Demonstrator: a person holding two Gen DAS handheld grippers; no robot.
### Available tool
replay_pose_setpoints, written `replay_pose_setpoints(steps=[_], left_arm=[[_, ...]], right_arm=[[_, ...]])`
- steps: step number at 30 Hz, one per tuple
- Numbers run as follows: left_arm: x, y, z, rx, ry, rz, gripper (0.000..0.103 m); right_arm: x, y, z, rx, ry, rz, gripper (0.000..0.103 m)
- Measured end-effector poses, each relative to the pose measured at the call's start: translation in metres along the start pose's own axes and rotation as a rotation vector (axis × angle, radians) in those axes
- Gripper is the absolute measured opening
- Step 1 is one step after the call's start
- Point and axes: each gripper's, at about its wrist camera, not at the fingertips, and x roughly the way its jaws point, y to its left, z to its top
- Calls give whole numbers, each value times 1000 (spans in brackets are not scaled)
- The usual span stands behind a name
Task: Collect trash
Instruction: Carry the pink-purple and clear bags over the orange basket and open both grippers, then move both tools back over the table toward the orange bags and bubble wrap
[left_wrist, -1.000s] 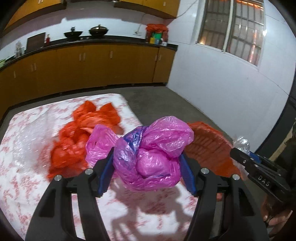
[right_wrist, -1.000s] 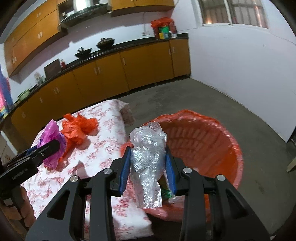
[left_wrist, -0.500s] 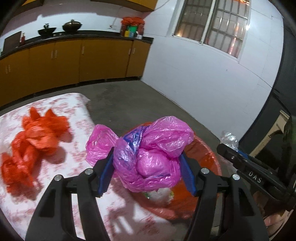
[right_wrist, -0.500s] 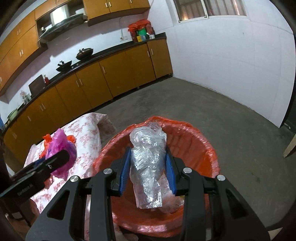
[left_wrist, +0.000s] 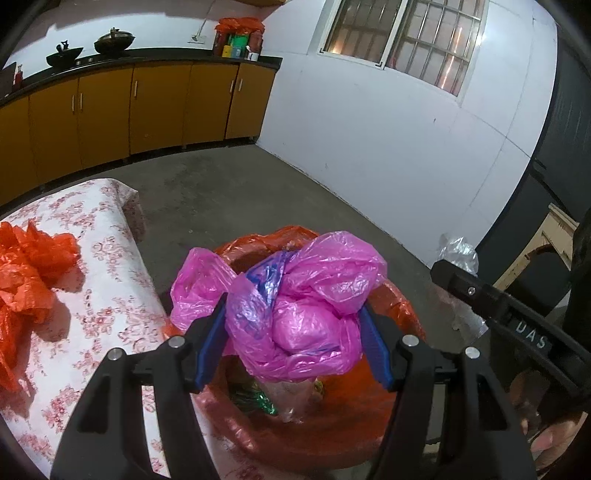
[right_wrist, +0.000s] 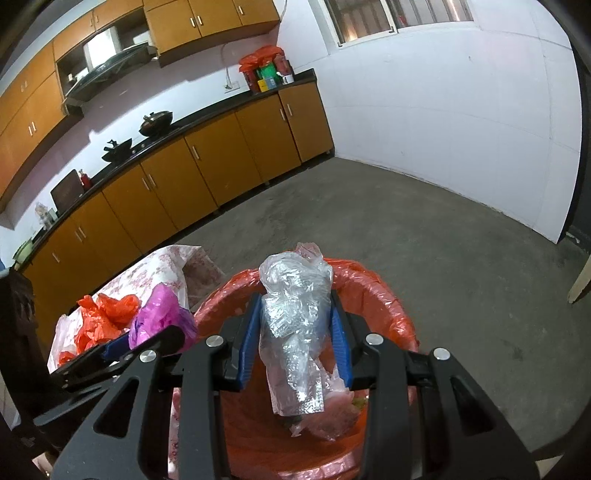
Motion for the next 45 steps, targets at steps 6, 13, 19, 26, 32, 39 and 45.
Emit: replay_pose_setpoints(steps=[6, 13, 19, 26, 32, 39, 45], left_arm=[[9, 1, 3, 3, 10, -1, 64], [14, 2, 1, -6, 21, 1, 69], [15, 9, 0, -27, 38, 8, 72], [12, 16, -5, -43, 40, 21, 76], [-4, 32, -8, -60, 17, 71, 76], [-50, 65, -22, -84, -44, 179, 76], [-105, 107, -43, -129, -100, 307, 77]], right_arm=[[2, -5, 2, 12, 0, 2, 36], [0, -11, 4, 49, -2, 30, 45], [-1, -17, 4, 87, -3, 41, 62], [-3, -16, 1, 85, 0, 28, 62], [-5, -5, 1, 54, 1, 26, 62], [-5, 19, -5, -4, 12, 46, 62], [-1, 53, -11, -70, 31, 84, 62]])
